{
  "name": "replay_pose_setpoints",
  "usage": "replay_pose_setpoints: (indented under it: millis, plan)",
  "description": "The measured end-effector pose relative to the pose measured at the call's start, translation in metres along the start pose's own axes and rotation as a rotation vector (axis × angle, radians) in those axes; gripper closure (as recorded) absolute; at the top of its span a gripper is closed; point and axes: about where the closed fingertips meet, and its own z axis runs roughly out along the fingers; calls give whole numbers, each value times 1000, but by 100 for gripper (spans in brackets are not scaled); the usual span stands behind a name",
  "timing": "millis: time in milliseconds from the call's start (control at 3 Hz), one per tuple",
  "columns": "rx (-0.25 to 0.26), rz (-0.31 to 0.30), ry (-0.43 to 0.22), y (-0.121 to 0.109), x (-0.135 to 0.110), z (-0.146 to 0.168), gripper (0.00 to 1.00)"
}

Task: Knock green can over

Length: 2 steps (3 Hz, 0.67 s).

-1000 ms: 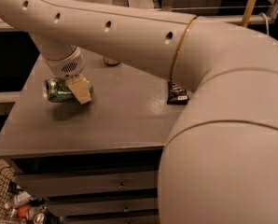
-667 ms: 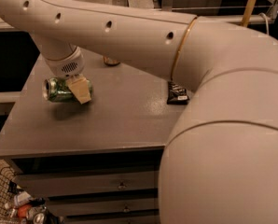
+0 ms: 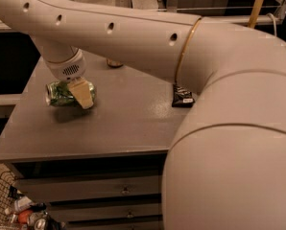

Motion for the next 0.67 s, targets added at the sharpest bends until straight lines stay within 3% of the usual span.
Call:
replay_pose_setpoints:
  millis: [333,667]
  plan:
    - [4,0,-2,-1,0,1,0]
    - [4,0,-2,-1,0,1,0]
